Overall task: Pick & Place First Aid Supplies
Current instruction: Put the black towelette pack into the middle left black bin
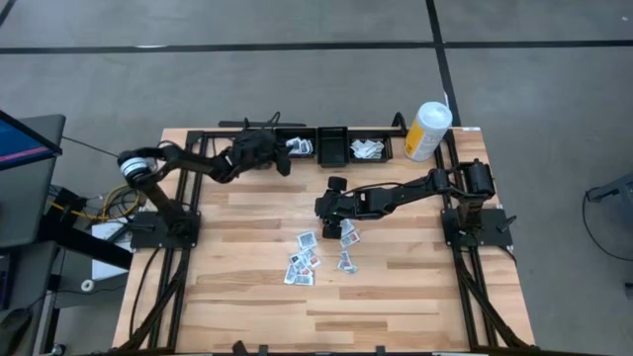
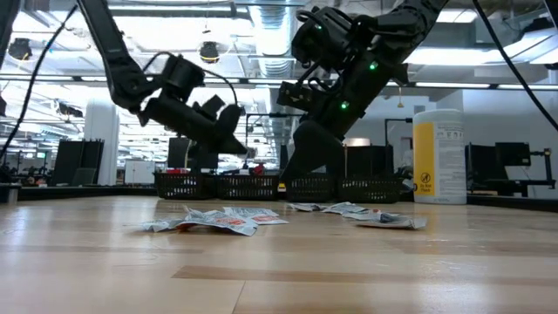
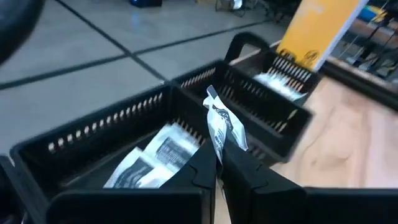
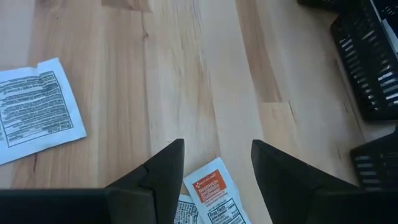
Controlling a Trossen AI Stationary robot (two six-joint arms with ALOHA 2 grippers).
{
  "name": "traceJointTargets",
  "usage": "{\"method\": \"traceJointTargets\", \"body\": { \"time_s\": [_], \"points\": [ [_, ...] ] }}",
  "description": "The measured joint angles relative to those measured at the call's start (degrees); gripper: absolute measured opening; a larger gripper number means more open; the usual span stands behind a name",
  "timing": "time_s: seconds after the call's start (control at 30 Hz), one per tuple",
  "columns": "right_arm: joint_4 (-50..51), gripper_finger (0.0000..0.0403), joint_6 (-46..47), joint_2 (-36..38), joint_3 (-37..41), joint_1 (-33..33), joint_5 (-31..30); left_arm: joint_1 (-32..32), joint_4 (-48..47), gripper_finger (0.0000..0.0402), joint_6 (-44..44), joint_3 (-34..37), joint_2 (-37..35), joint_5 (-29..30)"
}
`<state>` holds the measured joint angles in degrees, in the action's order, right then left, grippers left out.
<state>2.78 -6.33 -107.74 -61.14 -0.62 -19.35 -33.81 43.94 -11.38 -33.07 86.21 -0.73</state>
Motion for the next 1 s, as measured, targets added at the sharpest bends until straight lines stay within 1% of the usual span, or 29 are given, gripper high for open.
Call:
{"method": "traceJointTargets", "body": {
  "time_s": [0.13, 0.37, 0.47, 0.6, 0.83, 1.0],
  "points": [
    [0.2, 0.0180, 0.0, 0.0, 0.0, -0.1, 0.0, -1.1, 0.0, 0.0017, 0.0, -1.5, 2.7, 0.1],
    [0.2, 0.0179, -0.1, 0.0, 0.0, -0.1, 0.0, -1.3, 0.5, 0.0019, 0.4, -1.6, 1.8, 0.2],
    [0.2, 0.0181, -0.1, 0.0, 0.0, -0.1, 0.0, -1.3, 0.8, 0.0022, 0.4, -1.6, 1.7, 1.2],
    [0.2, 0.0182, -0.1, 0.0, 0.0, -0.2, 0.0, -1.3, 0.7, 0.0038, 0.4, -1.6, 1.7, 3.8],
    [0.2, 0.0178, -0.1, 0.0, 0.0, -0.2, 0.0, -1.3, 0.7, 0.0081, 0.4, -1.6, 1.7, 3.9],
    [0.2, 0.0180, -0.1, 0.0, 0.0, -0.2, 0.0, -1.2, 0.7, 0.0098, 0.4, -1.6, 1.7, 3.9]
  ]
}}
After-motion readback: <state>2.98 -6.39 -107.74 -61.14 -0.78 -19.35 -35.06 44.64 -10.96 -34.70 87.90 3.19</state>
